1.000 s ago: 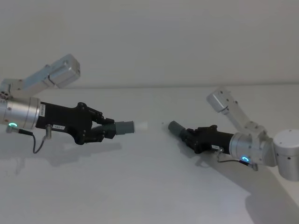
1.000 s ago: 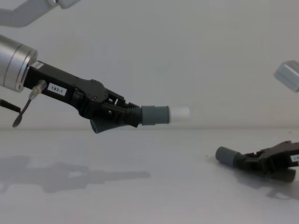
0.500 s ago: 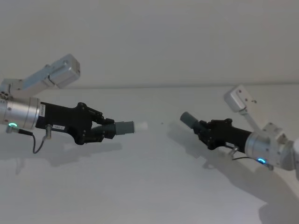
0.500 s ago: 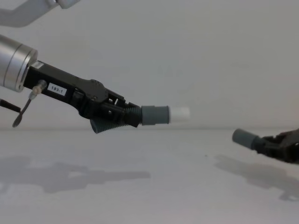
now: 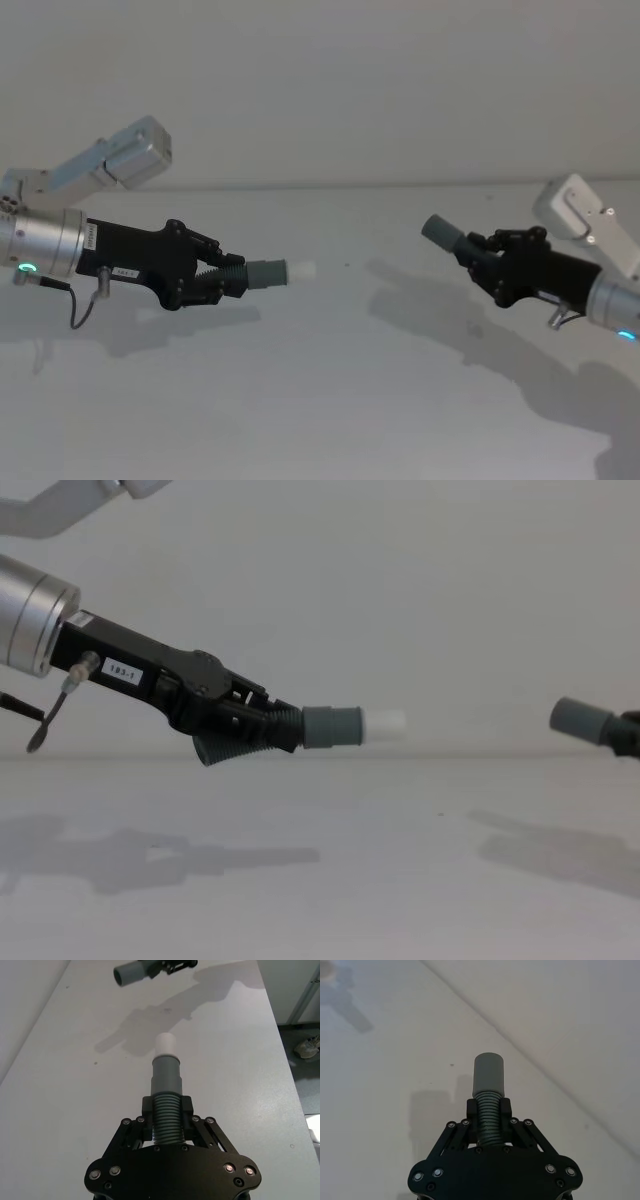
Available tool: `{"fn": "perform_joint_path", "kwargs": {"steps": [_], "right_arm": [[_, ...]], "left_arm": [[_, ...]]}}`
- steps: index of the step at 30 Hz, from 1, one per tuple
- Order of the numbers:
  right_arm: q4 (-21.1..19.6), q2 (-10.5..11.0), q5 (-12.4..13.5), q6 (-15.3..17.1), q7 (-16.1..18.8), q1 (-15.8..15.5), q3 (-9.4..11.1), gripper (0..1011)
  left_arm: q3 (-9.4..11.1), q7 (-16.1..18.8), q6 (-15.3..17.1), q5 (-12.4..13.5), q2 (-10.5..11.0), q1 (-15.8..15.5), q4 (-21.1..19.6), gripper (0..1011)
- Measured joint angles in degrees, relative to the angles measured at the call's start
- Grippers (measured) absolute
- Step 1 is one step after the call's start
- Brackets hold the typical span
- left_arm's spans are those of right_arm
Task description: Use both hands to pick up one end of the pipe from the table, align the ends, and insert them.
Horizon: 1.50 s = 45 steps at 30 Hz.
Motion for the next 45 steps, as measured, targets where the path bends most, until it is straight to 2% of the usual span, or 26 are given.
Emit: {"fn": "perform_joint_path", "kwargs": {"steps": [6, 7, 13, 20, 30, 39, 45], "right_arm": [[-0.64, 2.96, -0.89, -5.5, 3.9, 0.43, 0.55, 232], [-0.64, 2.96, -0.89, -5.5, 3.9, 0.43, 0.55, 232], [-0.66, 5.15, -1.21, -10.3, 7.59, 1.42, 0.61, 232], [-0.66, 7.03, -2.29, -14.75, 11.69, 2.93, -0.45, 232], [-0.07, 7.07, -4.3, -17.5, 15.5, 5.32, -3.18, 232], [1.37, 5.25, -6.08, -18.64, 18.75, 8.25, -6.65, 232], [1.87, 4.36, -6.78, -19.13, 20.38, 9.7, -8.19, 232]], "left_arm": [[0.0, 0.0, 0.0, 0.0, 0.0, 0.0, 0.0, 292], [0.0, 0.0, 0.0, 0.0, 0.0, 0.0, 0.0, 292], [0.0, 0.0, 0.0, 0.0, 0.0, 0.0, 0.0, 292], [0.0, 0.0, 0.0, 0.0, 0.0, 0.0, 0.0, 292], [0.0, 0.0, 0.0, 0.0, 0.0, 0.0, 0.0, 292], [0.0, 0.0, 0.0, 0.0, 0.0, 0.0, 0.0, 292], [0.0, 0.0, 0.0, 0.0, 0.0, 0.0, 0.0, 292]]}}
